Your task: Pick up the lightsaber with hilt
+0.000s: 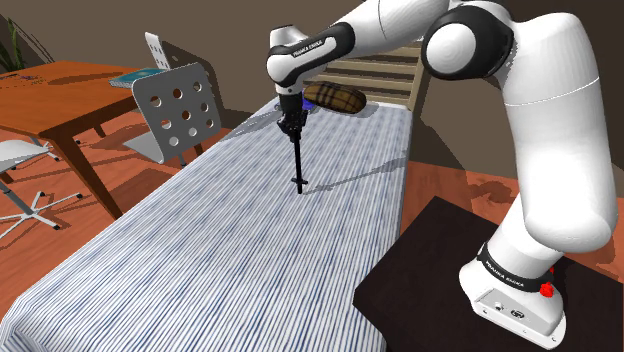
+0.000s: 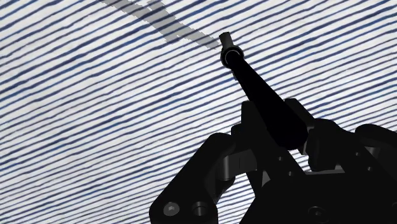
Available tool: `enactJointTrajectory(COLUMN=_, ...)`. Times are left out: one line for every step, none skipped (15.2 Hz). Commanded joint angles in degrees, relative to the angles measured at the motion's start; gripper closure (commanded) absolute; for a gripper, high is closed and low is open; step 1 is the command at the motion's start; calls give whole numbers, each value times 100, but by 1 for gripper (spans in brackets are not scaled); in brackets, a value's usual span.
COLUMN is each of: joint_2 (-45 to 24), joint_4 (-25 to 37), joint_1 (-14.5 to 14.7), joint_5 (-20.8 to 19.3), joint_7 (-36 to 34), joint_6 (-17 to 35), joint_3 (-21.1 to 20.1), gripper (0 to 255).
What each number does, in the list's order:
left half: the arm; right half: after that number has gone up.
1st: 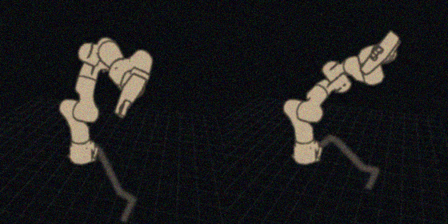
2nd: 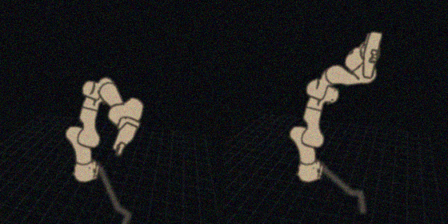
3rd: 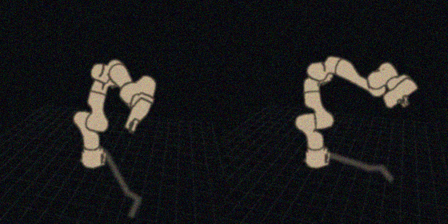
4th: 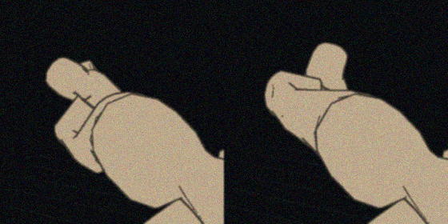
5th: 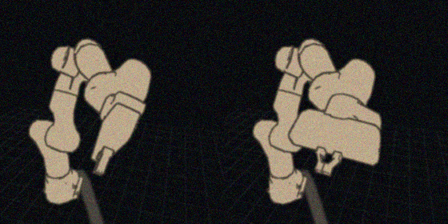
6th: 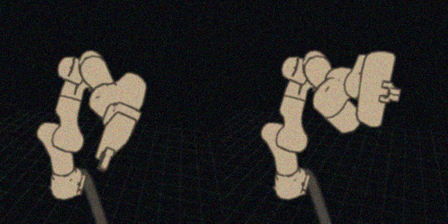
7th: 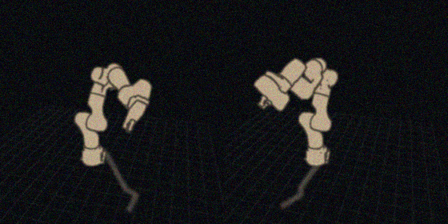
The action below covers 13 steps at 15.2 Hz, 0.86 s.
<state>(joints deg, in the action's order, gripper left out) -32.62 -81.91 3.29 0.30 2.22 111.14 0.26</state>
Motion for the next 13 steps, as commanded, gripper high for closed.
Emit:
enactJointTrajectory(joint_2=55, joint_4=45, joint_1=-1, joint_5=0, joint_7=1, joint_6=-101, joint_3=1, gripper=255)
enactJointTrajectory(joint_2=78, joint_4=88, joint_1=-1, joint_5=-1, joint_7=1, joint_6=-166, joint_3=1, gripper=255)
enactJointTrajectory(joint_2=97, joint_4=135, joint_1=-1, joint_5=-1, joint_7=1, joint_6=-232, joint_3=1, gripper=255)
enactJointTrajectory(joint_2=116, joint_4=182, joint_1=-1, joint_5=-1, joint_7=1, joint_6=-299, joint_3=1, gripper=255)
enactJointTrajectory(joint_2=134, joint_4=231, joint_1=-1, joint_5=-1, joint_7=0, joint_6=-365, joint_3=1, gripper=255)
enactJointTrajectory(joint_2=151, joint_4=281, joint_1=-1, joint_5=-1, joint_7=0, joint_6=-433, joint_3=1, gripper=255)
enactJointTrajectory(joint_2=167, joint_4=334, joint_1=-1, joint_5=-1, joint_7=0, joint_6=-501, joint_3=1, gripper=255)
enactJointTrajectory(joint_2=182, joint_4=388, joint_1=-1, joint_5=-2, joint_7=0, joint_6=-570, joint_3=1, gripper=255)
enactJointTrajectory(joint_2=195, joint_4=444, joint_1=-1, joint_5=-2, joint_7=-1, joint_6=-640, joint_3=1, gripper=255)
enactJointTrajectory(joint_2=207, joint_4=503, joint_1=-1, joint_5=-2, joint_7=-1, joint_6=-710, joint_3=1, gripper=255)
enactJointTrajectory(joint_2=217, joint_4=564, joint_1=-1, joint_5=-2, joint_7=-1, joint_6=-781, joint_3=1, gripper=255)
enactJointTrajectory(joint_2=220, joint_4=571, joint_1=-1, joint_5=-2, joint_7=-1, joint_6=-792, joint_3=1, gripper=255)
enactJointTrajectory(joint_2=219, joint_4=573, joint_1=-1, joint_5=-2, joint_7=-1, joint_6=-792, joint_3=1, gripper=255)
